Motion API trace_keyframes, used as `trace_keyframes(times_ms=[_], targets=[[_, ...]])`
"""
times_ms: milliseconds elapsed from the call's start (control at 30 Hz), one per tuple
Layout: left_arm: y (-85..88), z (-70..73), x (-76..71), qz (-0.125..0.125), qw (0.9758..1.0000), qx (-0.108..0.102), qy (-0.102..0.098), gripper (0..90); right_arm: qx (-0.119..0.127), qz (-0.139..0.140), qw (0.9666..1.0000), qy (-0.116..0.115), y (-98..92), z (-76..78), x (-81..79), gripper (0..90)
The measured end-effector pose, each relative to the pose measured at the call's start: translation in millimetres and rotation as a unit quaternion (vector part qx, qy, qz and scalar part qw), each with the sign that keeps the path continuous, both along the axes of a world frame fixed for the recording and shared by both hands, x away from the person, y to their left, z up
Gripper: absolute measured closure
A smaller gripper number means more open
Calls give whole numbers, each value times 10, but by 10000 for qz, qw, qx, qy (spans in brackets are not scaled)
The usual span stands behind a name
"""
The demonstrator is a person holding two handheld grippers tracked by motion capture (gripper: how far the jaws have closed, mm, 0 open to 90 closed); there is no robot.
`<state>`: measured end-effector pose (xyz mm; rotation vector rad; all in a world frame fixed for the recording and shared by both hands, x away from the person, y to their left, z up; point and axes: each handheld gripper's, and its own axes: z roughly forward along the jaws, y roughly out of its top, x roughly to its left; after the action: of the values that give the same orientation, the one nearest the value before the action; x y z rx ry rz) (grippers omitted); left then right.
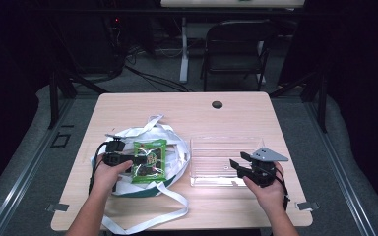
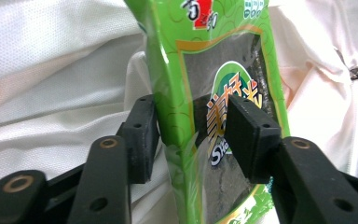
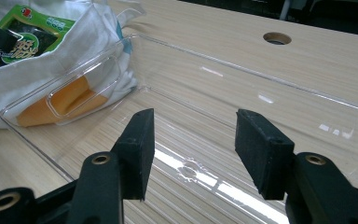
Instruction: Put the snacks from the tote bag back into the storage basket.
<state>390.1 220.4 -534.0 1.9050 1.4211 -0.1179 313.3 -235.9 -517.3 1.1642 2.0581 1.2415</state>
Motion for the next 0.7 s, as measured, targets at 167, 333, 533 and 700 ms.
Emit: trace_keyframes(times_ms=[167,333,533,700], targets=[[19,47,-8,-50,10000,-36,-40,591,32,-12,10000,-9,5,-4,0,475],[37,90,-18,-106,9999,-108,-60,635,23,-21,10000,-15,-1,-3,1,475],[86,141,-23,-255,9994,-201,-66,679,45,-34,10000,-29,-2,-6,2,474],[100,160,-22,-351,9991,-201,-81,700,48,-37,10000,-24,1,-10,5,473]])
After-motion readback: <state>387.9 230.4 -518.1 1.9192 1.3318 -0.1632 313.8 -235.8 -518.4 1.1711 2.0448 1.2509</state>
